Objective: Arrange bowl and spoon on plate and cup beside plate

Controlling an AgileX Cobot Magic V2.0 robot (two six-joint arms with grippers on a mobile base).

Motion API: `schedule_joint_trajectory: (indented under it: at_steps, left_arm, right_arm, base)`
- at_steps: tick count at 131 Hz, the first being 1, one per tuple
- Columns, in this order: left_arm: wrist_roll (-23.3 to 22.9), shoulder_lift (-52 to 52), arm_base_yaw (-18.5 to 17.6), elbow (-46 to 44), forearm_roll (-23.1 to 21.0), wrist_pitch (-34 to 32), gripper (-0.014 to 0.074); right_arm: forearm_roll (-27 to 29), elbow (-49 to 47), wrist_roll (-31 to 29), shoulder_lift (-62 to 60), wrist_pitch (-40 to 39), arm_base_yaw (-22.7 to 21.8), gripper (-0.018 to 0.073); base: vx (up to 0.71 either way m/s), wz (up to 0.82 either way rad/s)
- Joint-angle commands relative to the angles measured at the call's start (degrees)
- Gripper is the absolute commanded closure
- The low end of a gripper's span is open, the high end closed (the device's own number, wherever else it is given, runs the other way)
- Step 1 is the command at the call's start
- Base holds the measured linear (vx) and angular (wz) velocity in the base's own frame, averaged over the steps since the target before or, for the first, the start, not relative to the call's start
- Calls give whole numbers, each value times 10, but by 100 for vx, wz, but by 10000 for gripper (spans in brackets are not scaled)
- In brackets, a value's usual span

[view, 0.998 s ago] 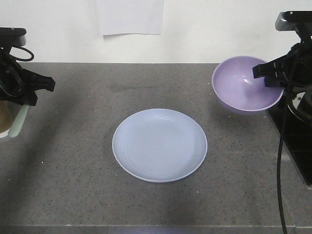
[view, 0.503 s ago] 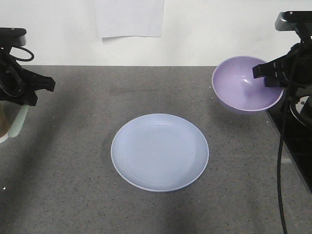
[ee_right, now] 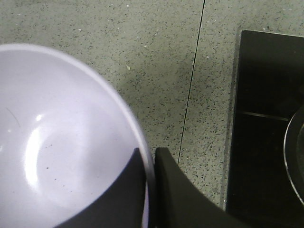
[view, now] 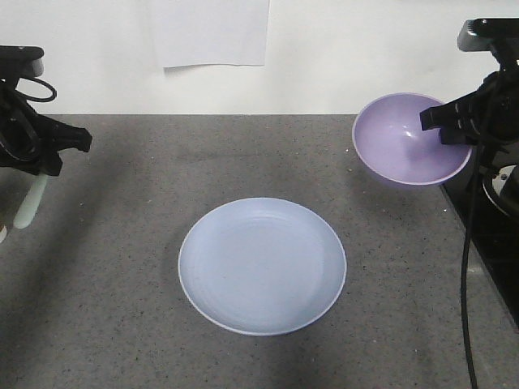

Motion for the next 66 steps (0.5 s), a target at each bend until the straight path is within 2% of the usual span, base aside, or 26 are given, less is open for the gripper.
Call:
schedule_joint_trajectory:
  at_steps: [1, 66]
  left_arm:
    - [-4, -23, -4, -15, 0, -18, 604]
    - [-4, -23, -4, -15, 0, -18, 604]
  right_arm:
    - [7, -16, -3, -24, -31, -1, 563]
    - [7, -16, -5, -24, -31, -1, 563]
  base:
    - [5, -3]
    - [5, -3]
